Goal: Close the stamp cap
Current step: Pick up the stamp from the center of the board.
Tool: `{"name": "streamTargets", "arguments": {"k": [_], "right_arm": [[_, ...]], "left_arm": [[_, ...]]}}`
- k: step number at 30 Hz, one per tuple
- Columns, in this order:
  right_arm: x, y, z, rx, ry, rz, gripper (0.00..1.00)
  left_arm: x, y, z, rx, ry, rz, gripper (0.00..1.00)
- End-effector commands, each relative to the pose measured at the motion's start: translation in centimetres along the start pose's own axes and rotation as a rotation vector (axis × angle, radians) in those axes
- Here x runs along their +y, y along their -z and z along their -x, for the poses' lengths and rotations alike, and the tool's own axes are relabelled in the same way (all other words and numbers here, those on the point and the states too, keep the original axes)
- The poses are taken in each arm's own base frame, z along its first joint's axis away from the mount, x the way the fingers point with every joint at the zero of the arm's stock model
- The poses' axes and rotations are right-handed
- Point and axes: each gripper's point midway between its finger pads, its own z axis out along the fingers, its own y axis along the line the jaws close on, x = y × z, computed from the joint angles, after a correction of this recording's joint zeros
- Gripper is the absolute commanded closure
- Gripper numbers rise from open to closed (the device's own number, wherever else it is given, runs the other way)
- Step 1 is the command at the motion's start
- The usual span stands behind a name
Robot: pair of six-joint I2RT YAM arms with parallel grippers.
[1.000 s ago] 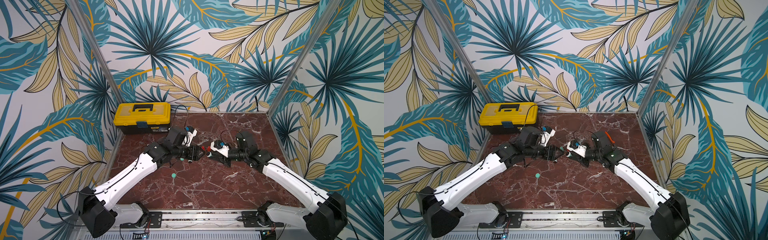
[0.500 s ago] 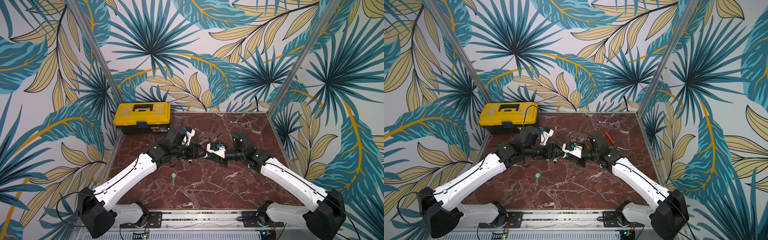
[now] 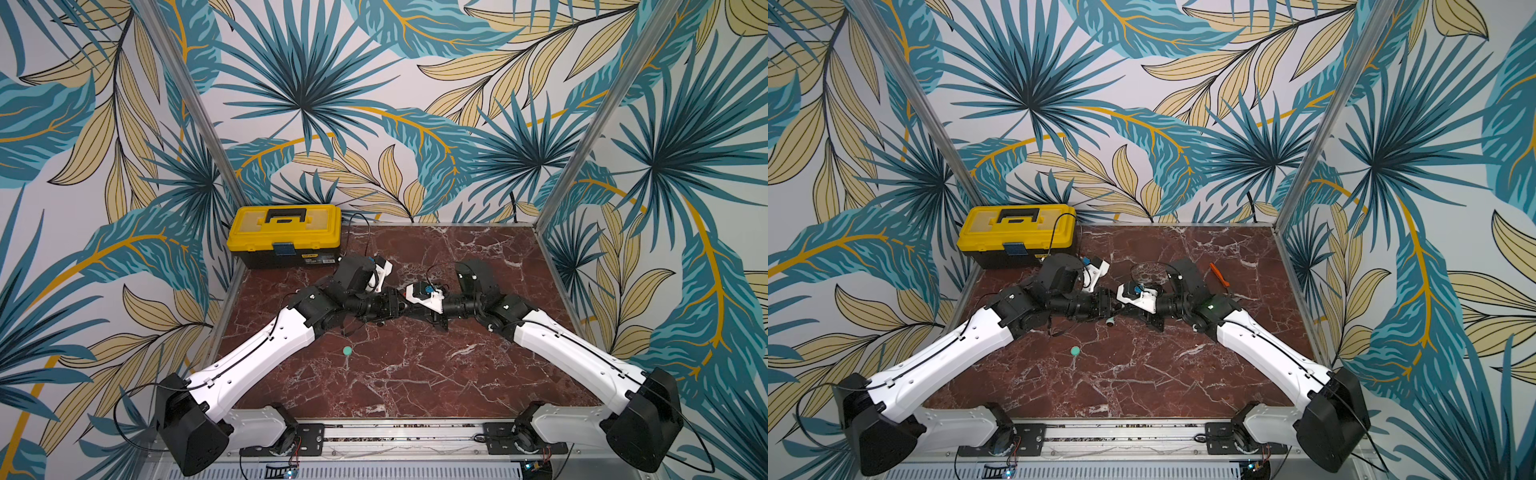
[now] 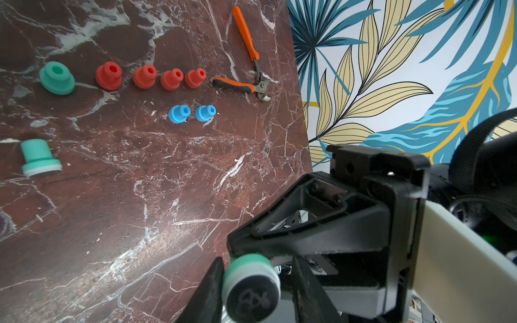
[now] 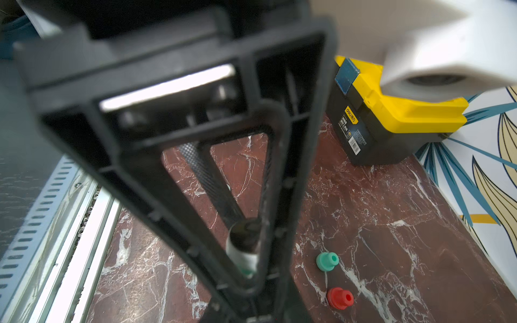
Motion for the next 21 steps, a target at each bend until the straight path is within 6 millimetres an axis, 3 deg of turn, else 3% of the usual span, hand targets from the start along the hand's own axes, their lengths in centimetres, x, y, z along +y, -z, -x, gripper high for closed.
{"name": "streamTargets", "arguments": {"k": [1,8,11,15,17,21], "right_arm": [[-0.2,-0.1,1.2,-0.032,0.046,-0.001,0.94],[-0.9,0.0,1.1,-0.013,0.039,-0.043,0.92],[-0.9,0.2,1.0,-0.010,0.036,-0.050,0.85],[-2.0,1.2,2.4,-0.076,0.050,-0.149,0.71],[-2.4,2.2,3.2,-0.125,0.055,-0.213,0.61],[-3.3,4.6,5.4,-0.247,0.020,-0.334,0.53]], "left_arm": [[-0.9,0.1,-0.3,0.006,-0.018,-0.031,0.66],[-1.2,0.2,-0.1,-0.002,-0.024,-0.036,0.78],[-1.3,0.5,0.2,-0.023,-0.040,-0.033,0.83],[-2.0,2.0,1.0,-0.088,-0.104,-0.037,0.86],[-2.9,3.1,1.5,-0.130,-0.146,-0.054,0.86],[-5.4,5.4,2.2,-0.199,-0.192,-0.180,0.86]]}}
